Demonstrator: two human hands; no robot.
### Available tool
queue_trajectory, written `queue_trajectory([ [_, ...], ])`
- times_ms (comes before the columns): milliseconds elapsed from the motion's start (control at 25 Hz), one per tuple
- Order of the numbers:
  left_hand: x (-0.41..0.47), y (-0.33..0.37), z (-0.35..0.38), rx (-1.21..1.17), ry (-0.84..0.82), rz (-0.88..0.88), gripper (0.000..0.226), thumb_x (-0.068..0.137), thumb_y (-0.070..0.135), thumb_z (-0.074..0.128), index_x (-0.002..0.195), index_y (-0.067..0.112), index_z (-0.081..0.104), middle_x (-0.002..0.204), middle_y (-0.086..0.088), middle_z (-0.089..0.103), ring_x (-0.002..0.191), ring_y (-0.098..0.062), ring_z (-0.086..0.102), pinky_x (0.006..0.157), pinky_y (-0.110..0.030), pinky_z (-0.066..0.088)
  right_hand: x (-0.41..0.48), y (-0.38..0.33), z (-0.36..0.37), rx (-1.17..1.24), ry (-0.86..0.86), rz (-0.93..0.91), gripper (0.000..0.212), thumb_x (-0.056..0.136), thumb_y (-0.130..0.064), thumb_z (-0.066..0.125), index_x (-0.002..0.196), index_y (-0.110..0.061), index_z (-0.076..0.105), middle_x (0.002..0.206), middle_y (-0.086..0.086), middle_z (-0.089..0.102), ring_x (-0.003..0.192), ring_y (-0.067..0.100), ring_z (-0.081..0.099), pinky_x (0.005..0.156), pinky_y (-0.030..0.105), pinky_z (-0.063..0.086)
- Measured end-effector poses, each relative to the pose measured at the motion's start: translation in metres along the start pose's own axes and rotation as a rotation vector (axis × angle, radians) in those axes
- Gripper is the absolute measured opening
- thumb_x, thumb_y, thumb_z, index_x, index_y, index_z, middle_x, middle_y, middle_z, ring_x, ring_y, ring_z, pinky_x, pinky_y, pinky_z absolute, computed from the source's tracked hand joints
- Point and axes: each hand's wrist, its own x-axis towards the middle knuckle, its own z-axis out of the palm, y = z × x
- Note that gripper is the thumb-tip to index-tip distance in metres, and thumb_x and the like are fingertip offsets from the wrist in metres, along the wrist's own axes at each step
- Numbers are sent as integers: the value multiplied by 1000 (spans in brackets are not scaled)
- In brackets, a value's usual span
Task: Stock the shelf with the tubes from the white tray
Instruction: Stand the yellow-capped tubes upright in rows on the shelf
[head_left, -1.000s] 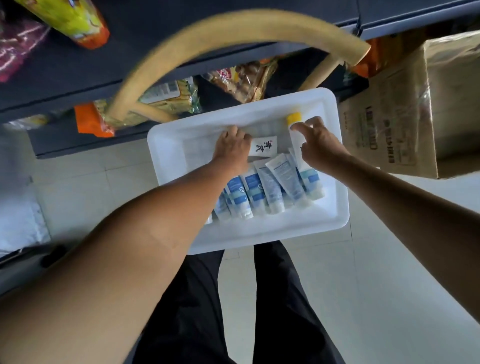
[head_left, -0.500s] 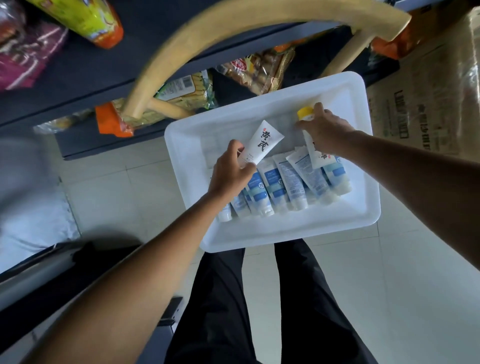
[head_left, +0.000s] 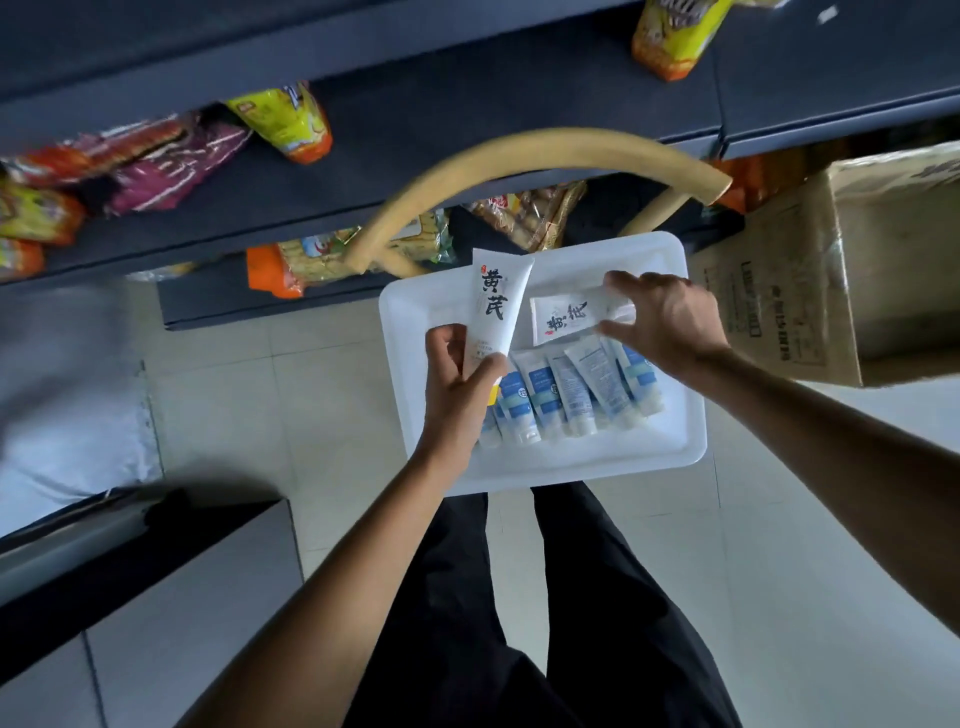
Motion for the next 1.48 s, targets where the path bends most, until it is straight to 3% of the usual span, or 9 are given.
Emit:
queue_trajectory([
  [160, -47, 64, -15, -19, 24, 132, 39, 90, 10, 66, 125, 14, 50, 106, 4, 66, 84, -3, 64, 66, -16, 53, -34, -32, -68, 267, 180, 66, 48, 76, -49, 82, 113, -21, 70, 94, 3, 76, 74, 28, 69, 62, 32, 55],
  [360, -104, 134, -35, -70, 29, 295, 45, 83, 25, 68, 125, 17, 55, 103, 17, 68, 89, -1, 66, 71, -16, 52, -62, -80, -148, 481, 315, 93, 52, 68, -48, 87, 103, -13, 68, 103, 2, 61, 78, 21, 59, 59, 41, 57],
  [560, -141, 195, -49, -160, 96, 452, 41, 86, 26, 67, 124, 15, 55, 110, 1, 66, 90, -6, 62, 74, -18, 49, -71, -126, -236, 581, 394, 68, 56, 70, -59, 77, 102, -15, 63, 98, -7, 57, 79, 17, 62, 59, 46, 59],
  [720, -157, 241, -59, -244, 125, 588, 46, 87, 27, 68, 128, 13, 53, 104, 6, 67, 86, -4, 63, 72, -18, 50, -76, -147, -286, 722, 378, 34, 40, 76, -40, 83, 102, -20, 60, 86, -18, 65, 78, 17, 70, 62, 50, 60],
  [800, -160, 271, -67, -215, 164, 666, 47, 88, 27, 68, 130, 15, 52, 112, 2, 67, 90, -5, 65, 71, -20, 53, -75, -159, -310, 797, 385, -13, 32, 80, -31, 83, 100, -27, 58, 82, -20, 69, 78, 7, 70, 61, 37, 61],
  [1000, -121, 363, -82, -31, 344, 898, 45, 87, 38, 73, 124, 20, 55, 120, 2, 68, 98, -20, 68, 68, -29, 61, -72, -186, -355, 899, 439, -96, 44, 76, -44, 72, 112, -28, 50, 98, -21, 63, 84, -11, 64, 55, 17, 55],
  [1080, -93, 398, -86, 32, 404, 951, 40, 86, 33, 71, 120, 18, 56, 113, 2, 70, 95, -17, 68, 73, -37, 60, -67, -191, -364, 905, 456, -81, 42, 79, -43, 73, 111, -28, 51, 101, -20, 65, 83, -1, 66, 54, 21, 54],
  [1200, -56, 444, -93, 104, 474, 925, 30, 88, 21, 68, 113, 13, 54, 106, -2, 70, 89, -16, 66, 71, -29, 53, -56, -195, -378, 924, 457, -72, 28, 84, -37, 75, 99, -35, 53, 95, -15, 68, 83, 6, 67, 62, 30, 57],
  [1480, 11, 491, -109, 194, 553, 874, 20, 93, 11, 61, 108, 14, 48, 107, -4, 61, 96, -21, 62, 82, -37, 55, -42, -207, -400, 932, 464, -68, 33, 81, -37, 78, 95, -45, 50, 83, -25, 64, 81, -5, 67, 67, 31, 60],
])
